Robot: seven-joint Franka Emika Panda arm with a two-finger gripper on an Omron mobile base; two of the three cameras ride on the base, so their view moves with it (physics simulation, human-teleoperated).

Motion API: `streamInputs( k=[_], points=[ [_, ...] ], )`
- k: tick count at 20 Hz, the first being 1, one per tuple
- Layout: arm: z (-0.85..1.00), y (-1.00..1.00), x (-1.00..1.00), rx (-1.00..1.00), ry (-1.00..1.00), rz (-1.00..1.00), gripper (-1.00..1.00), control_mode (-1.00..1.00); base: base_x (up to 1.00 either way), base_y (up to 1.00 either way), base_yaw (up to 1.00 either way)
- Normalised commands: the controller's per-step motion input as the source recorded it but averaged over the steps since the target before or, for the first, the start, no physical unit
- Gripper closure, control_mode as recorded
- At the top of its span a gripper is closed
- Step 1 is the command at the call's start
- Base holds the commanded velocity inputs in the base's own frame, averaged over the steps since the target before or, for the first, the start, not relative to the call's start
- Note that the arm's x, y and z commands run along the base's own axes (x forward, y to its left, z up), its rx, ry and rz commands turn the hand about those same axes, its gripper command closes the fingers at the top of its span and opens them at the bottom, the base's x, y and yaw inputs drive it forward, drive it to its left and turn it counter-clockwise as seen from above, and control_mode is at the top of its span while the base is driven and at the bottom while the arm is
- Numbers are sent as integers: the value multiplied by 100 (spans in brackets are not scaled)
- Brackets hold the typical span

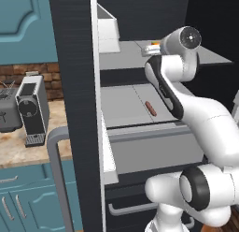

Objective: Retrieve the sausage and cheese from the fridge and place them on the cutting board on the counter.

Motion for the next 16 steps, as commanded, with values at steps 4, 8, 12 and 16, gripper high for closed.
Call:
streamInputs(
  k=[4,8,12,16],
  points=[
    [100,-16,-88,0,20,0,100,-100,0,0,0],
    [51,-11,-96,0,10,0,100,-100,0,0,0],
    [-17,-2,-98,0,-3,0,100,-100,0,0,0],
    [-67,0,-80,0,-6,0,100,-100,0,0,0]
  ],
)
